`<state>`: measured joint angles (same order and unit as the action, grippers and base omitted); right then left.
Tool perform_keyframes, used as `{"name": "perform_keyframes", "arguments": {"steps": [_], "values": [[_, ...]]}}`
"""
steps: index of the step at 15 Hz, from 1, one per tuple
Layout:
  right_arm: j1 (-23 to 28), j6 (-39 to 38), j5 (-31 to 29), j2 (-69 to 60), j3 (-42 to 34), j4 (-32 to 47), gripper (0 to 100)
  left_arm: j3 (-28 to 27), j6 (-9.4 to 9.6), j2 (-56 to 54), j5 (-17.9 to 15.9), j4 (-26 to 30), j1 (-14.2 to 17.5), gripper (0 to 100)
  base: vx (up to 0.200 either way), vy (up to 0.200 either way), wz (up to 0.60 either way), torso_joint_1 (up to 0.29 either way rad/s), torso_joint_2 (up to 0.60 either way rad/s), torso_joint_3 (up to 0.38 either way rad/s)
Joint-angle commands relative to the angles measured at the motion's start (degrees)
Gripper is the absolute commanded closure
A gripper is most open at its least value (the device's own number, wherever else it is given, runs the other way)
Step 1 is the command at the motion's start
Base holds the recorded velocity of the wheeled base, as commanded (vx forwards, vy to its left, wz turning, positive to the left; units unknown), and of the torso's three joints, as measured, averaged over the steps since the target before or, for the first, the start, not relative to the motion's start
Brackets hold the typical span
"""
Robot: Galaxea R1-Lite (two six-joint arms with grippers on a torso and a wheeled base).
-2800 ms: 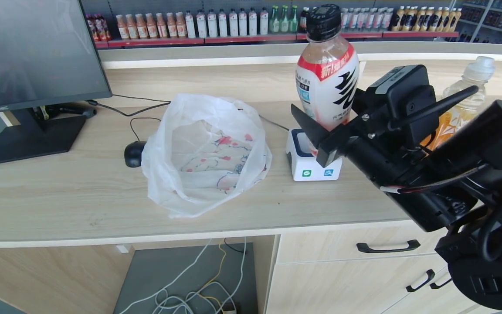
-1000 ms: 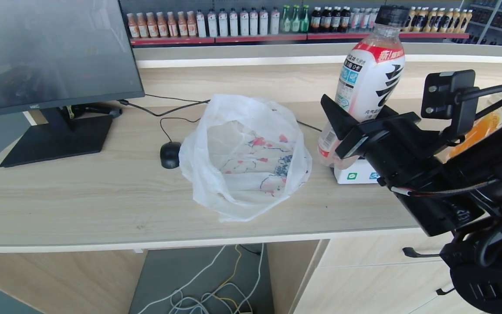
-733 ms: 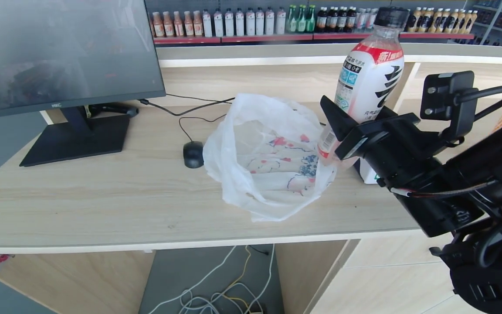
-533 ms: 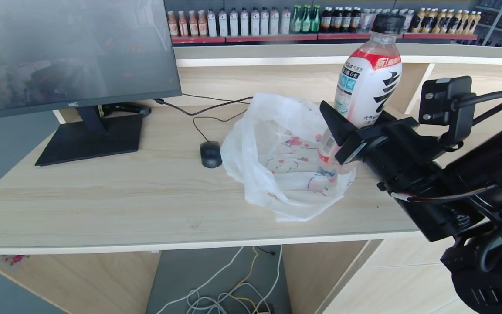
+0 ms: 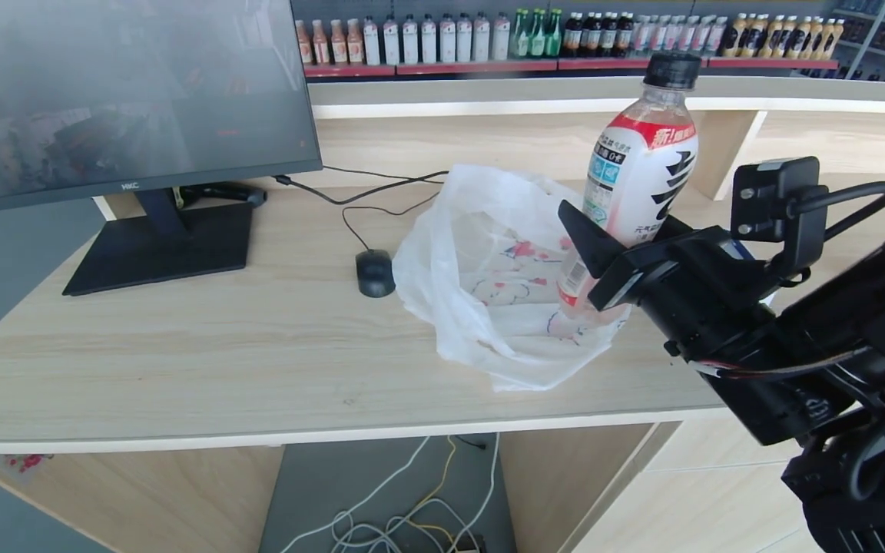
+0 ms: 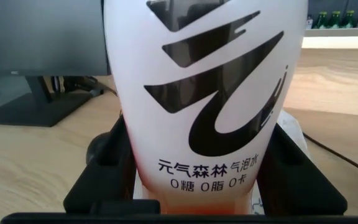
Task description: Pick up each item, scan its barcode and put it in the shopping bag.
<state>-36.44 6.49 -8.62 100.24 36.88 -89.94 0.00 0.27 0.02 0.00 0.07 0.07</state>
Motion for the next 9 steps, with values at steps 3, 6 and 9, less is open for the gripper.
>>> {"name": "perform_keyframes", "arguments": {"steps": [3, 6, 9], "values": [[0.3, -0.2, 0.4, 1.4, 5.4, 6.5, 100, 0.0, 0.0, 0.0, 0.0, 0.0, 0.0, 0, 0.0, 0.0, 0.0, 0.0, 0.0, 0.0], [1.1, -1.4, 1.1, 3.3, 16.3, 17.6, 100, 0.0, 0.0, 0.0, 0.0, 0.0, 0.0, 0, 0.0, 0.0, 0.0, 0.0, 0.0, 0.0], [2.5, -1.8, 3.1, 6.9, 26.6, 24.4, 100, 0.0, 0.0, 0.0, 0.0, 0.0, 0.0, 0, 0.0, 0.0, 0.0, 0.0, 0.0, 0.0]]}}
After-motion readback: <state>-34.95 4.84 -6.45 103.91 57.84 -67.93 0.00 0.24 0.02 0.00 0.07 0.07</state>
